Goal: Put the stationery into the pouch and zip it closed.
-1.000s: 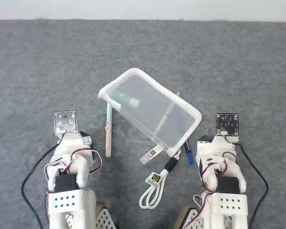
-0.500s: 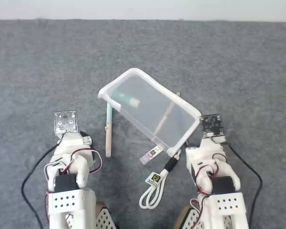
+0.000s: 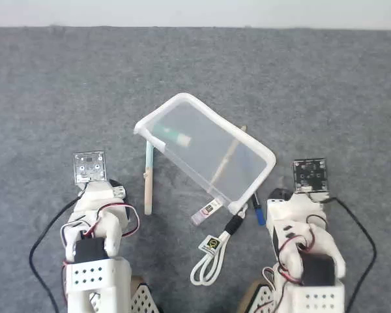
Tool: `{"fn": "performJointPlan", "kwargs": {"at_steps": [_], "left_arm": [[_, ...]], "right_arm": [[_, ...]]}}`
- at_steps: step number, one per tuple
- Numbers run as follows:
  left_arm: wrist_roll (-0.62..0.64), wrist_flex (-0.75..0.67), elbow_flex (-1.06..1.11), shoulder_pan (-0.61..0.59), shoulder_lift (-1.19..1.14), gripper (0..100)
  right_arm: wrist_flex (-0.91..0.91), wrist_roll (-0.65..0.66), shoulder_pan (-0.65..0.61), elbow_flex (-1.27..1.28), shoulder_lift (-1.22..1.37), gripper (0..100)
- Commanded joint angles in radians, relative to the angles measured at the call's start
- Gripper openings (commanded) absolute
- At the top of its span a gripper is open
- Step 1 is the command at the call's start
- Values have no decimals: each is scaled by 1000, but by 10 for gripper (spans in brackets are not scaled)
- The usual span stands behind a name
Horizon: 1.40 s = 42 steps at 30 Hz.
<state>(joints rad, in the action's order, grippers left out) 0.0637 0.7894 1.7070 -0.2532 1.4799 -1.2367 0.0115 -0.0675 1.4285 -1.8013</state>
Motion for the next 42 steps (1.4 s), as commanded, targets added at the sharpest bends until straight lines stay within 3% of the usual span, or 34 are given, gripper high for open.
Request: {"fn": "performJointPlan", "kwargs": {"at_steps": [1,10,19,27,36,40,42], "left_arm": [[-6,6,-15,2,18,12],[-6,6,-15,2,18,12],[-6,6,-15,2,18,12],[-6,6,-15,2,18,12],[-6,6,-15,2,18,12],[-6,6,-15,2,18,12],[-6,6,-15,2,18,12]], "right_arm": [[-53,9,15,-184,24,6],[-85,-60,8,-430,119,6],[-147,-147,-213,-620,519,7],[-120,-302,-331,-626,846,191],[59,-308,-472,-532,981,101],[91,-324,-526,-466,995,138],[91,-393,-538,-451,995,177]]}}
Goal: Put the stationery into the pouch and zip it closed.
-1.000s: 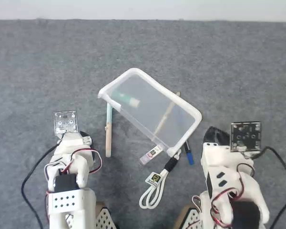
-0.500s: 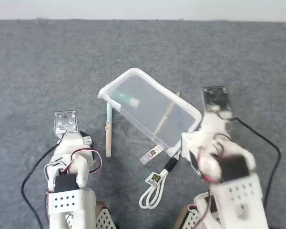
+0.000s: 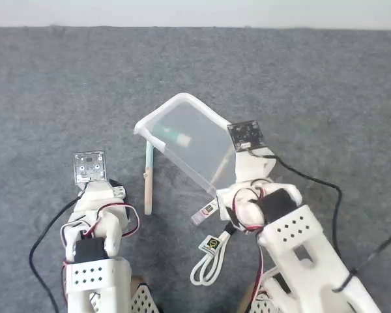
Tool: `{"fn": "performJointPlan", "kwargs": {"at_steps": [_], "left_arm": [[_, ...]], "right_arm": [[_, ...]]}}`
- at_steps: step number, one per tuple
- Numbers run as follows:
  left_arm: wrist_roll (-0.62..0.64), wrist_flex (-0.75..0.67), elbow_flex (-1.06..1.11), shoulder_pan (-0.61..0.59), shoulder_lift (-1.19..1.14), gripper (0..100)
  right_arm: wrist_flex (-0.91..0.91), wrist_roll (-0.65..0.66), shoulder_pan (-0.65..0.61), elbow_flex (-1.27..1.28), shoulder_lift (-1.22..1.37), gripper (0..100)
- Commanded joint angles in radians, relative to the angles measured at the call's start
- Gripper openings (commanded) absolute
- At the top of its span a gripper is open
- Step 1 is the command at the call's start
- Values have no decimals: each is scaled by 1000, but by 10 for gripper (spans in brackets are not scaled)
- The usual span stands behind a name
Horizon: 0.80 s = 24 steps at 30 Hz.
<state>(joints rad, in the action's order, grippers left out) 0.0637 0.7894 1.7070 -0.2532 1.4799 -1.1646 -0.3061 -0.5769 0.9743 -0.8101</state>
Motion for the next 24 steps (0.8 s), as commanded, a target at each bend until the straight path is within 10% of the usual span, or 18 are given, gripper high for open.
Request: {"fn": "performJointPlan", "kwargs": {"at_steps": [1,24], "left_arm": [[-6,6,-15,2,18,12],[-6,6,-15,2,18,12]], "right_arm": [[19,-103,-28,5,4,195],[251,-146,-62,5,481,137]]}}
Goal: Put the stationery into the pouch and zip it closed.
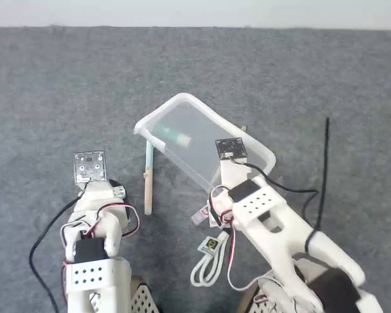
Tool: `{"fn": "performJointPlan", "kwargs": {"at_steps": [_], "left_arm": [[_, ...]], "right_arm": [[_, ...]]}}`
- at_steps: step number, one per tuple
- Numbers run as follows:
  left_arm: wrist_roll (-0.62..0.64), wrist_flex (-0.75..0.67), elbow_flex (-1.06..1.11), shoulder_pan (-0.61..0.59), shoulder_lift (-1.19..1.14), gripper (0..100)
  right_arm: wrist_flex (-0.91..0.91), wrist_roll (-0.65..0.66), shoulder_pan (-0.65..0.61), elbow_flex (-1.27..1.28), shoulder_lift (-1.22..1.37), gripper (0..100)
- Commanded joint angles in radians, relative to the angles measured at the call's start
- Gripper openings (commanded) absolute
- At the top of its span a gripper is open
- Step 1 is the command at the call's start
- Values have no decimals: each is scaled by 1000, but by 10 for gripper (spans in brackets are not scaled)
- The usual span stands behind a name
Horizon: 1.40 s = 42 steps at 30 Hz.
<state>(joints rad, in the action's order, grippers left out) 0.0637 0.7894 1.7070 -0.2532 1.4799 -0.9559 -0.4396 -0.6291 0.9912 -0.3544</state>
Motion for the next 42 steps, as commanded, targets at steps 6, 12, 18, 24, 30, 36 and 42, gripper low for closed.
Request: {"fn": "performJointPlan", "kwargs": {"at_steps": [6,12,18,24,30,36,42], "left_arm": [[-6,6,-15,2,18,12],[-6,6,-15,2,18,12],[-6,6,-15,2,18,12],[-6,6,-15,2,18,12],[-6,6,-15,2,18,12],[-6,6,-15,2,18,12],[-6,6,-15,2,18,12]], "right_arm": [[47,-9,-10,-12,84,132],[22,-5,-10,-12,84,126],[31,57,-10,-20,82,2],[24,69,-7,-55,81,6],[-8,126,-4,-68,-45,6],[-79,140,-8,-68,-248,6],[-74,146,-10,-89,-389,6]]}}
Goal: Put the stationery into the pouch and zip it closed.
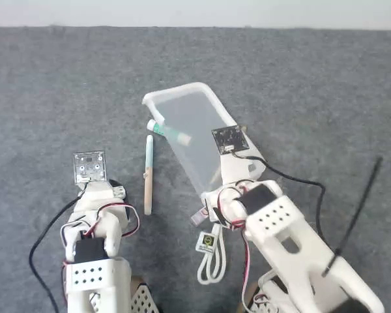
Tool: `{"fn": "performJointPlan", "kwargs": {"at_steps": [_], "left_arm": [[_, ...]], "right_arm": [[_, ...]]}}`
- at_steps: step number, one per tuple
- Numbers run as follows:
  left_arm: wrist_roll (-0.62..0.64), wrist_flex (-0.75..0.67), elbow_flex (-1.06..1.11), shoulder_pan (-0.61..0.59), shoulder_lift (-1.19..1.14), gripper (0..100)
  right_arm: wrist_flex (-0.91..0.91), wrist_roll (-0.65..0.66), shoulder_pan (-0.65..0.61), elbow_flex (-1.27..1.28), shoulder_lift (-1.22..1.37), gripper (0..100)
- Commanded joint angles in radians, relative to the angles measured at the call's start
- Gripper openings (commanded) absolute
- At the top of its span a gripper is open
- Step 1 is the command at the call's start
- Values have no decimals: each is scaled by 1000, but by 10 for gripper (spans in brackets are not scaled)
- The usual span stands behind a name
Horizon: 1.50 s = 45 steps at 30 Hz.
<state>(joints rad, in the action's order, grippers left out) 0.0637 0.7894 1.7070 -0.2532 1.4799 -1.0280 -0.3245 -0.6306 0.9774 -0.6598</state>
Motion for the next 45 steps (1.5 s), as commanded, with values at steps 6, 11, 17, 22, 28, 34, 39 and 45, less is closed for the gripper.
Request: {"fn": "performJointPlan", "kwargs": {"at_steps": [6,11,17,22,28,34,39,45], "left_arm": [[-6,6,-15,2,18,12],[-6,6,-15,2,18,12],[-6,6,-15,2,18,12],[-6,6,-15,2,18,12],[-6,6,-15,2,18,12],[-6,6,-15,2,18,12],[-5,6,-15,2,18,12],[-9,6,-15,89,18,12]], "right_arm": [[-2,167,-8,-153,-130,6],[-2,245,-8,-204,-130,6],[10,416,-8,-226,-134,6],[74,629,-8,-219,-139,6],[87,643,-21,-218,-139,6],[84,644,-91,-218,-139,6],[96,644,-148,-224,-140,6],[196,661,-145,-224,-140,6]]}}
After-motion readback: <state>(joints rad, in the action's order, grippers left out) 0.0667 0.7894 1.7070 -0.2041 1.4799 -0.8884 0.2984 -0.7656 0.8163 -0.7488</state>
